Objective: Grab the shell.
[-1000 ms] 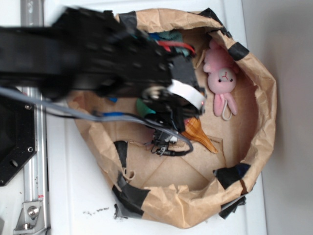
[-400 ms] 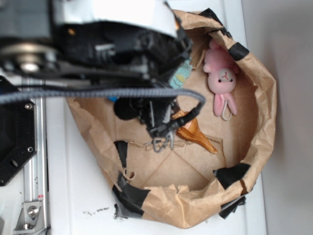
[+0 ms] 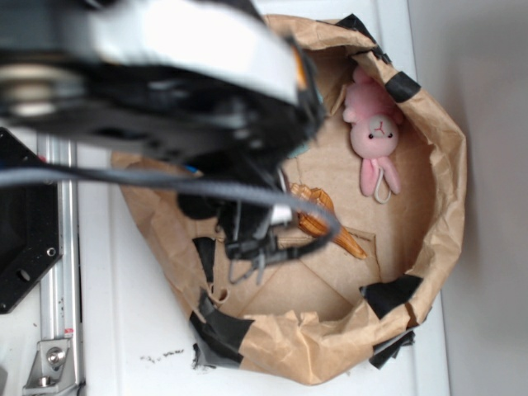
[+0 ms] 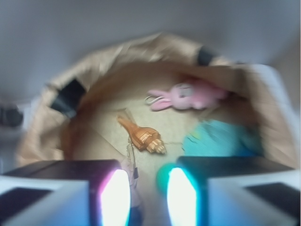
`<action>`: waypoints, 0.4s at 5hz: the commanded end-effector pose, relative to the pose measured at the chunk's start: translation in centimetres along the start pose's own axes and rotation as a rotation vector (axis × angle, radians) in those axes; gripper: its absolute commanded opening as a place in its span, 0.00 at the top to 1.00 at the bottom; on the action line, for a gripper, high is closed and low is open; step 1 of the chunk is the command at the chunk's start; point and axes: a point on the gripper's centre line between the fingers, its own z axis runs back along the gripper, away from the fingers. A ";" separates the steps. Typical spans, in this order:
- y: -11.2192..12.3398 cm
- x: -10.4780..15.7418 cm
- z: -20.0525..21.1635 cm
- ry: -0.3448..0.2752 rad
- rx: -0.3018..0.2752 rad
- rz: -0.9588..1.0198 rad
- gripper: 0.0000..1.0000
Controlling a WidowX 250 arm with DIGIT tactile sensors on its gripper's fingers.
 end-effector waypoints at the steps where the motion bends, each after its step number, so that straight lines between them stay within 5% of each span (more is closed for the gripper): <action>1: -2.5 1.1 -9.6 0.034 -0.015 -0.285 0.00; 2: -3.5 0.0 -12.4 0.112 -0.051 -0.354 0.00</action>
